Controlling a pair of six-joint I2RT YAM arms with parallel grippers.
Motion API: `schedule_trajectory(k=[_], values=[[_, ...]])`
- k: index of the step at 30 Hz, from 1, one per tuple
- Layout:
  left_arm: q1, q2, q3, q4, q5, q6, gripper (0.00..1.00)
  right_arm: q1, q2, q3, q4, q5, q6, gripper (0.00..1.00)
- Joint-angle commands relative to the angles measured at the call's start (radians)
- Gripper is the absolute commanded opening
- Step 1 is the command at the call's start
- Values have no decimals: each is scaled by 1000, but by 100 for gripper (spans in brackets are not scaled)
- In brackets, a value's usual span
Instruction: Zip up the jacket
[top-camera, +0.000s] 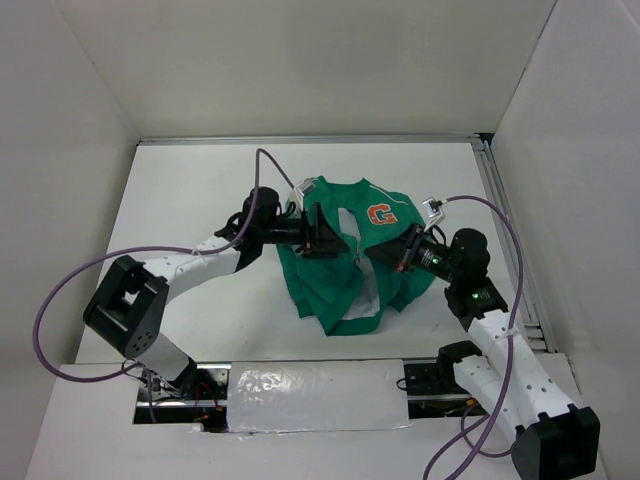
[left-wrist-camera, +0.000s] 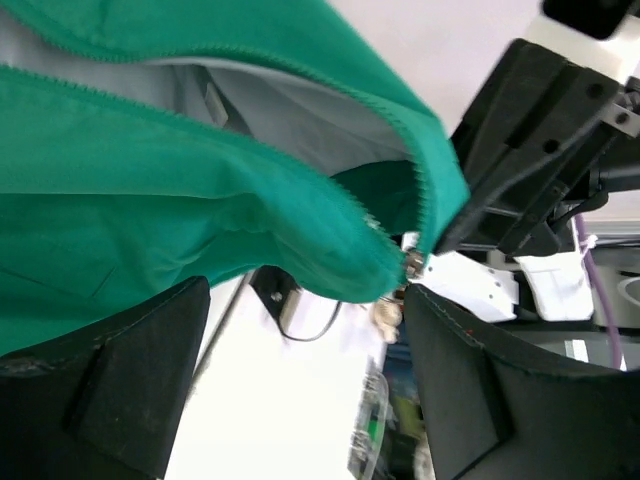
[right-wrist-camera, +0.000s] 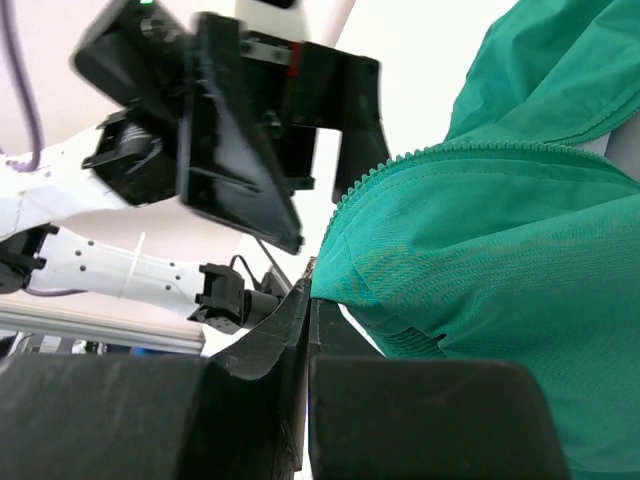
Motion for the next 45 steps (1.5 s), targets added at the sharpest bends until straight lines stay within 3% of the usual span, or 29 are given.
schedule_trajectory(k=[1,18,25,34,39,45], values=[[4,49,1,125,118,-75,90,14,-7,1,72,0,3,0],[4,181,22,342,283,-211,77,26,2,-14,78,21,0,0],[1,213,39,396,307,-240,64,27,1,-16,98,23,6,0],[5,262,45,532,346,-322,67,34,1,-20,86,30,0,0],[5,253,40,528,316,-326,69,34,-12,-20,82,31,-2,0],[2,248,47,538,295,-325,58,40,-15,-29,93,32,6,0]])
